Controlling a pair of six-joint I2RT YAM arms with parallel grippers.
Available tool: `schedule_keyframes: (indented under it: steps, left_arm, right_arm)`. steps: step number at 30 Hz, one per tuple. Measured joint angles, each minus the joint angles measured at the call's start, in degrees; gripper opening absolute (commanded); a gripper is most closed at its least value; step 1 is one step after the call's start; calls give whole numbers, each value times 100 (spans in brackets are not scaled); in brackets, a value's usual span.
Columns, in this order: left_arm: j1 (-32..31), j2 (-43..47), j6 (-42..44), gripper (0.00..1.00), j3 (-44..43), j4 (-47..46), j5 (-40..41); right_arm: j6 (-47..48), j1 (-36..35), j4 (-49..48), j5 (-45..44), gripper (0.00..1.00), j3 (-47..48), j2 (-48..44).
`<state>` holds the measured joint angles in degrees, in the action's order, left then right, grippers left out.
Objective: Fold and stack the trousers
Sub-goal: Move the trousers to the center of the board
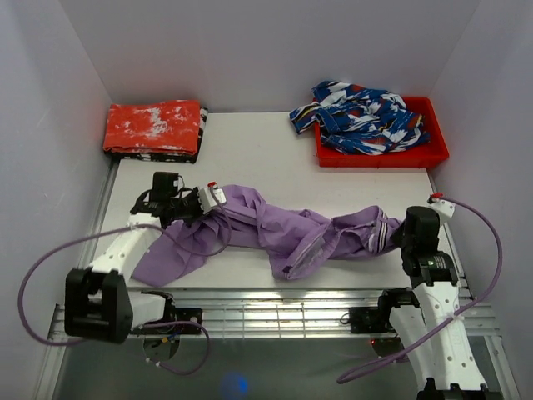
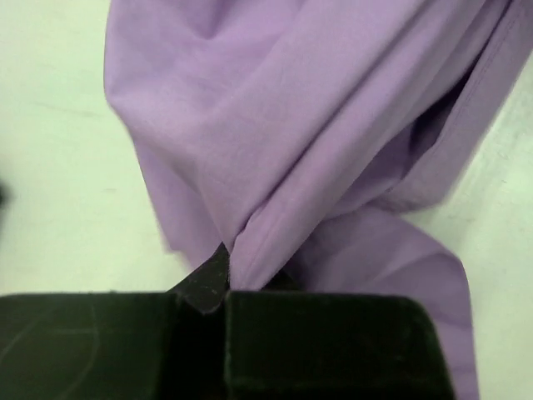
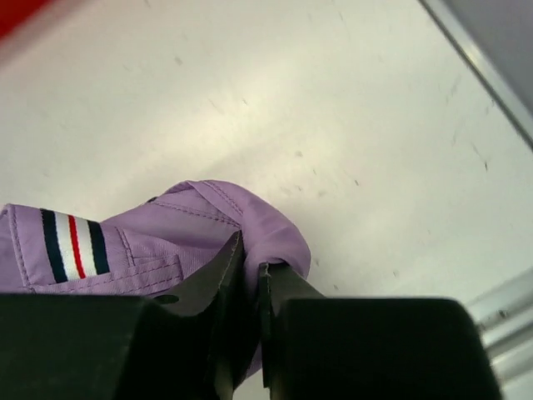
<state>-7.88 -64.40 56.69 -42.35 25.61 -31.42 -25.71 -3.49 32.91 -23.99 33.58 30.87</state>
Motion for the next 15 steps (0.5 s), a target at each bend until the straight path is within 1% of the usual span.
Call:
schedule_keyframes:
  steps: [1,2,3,5,6,7,8,9,11,12,13,15]
  left_arm:
    - [-13,-479,-2,0,-109,83,-76]
    - [-26,-911,4,0,-245,214,-127]
    - [-35,-1259,4,0,-376,339,-160]
    - [-55,-1878,0,0,-767,623,-225]
    - [-72,-2159,4,0,-994,743,-229]
    - [-94,-2358,2,1,-1178,839,-227]
    - [-122,-2551,2,9,-1373,927,-227]
    - [-142,-2677,7,18,-1504,1003,-225]
    - [-184,-2874,-31,31,-1714,1158,-227]
    - [-205,-2964,-66,35,-1803,1226,-223]
    - [-212,-3027,-127,37,-1875,1300,-221]
    - [-227,-3204,-214,37,-2028,1436,-205]
  right_arm:
    - [-96,90,264,-4,26,-79,63]
    - [-164,162,461,-15,31,-79,219]
    - [-201,247,525,-15,44,-63,385]
    - [-188,503,719,9,58,105,776]
    - [-125,695,782,44,68,256,984]
    - [-52,839,791,109,73,409,1147]
    - [101,1012,767,179,77,629,1342]
    - [315,1093,741,267,85,796,1447]
    - [885,1167,629,560,91,1215,1696]
    - [1196,1174,555,715,94,1379,1799]
    - [1578,1185,507,960,95,1582,1943]
    - [2618,1235,503,1797,95,1982,2245]
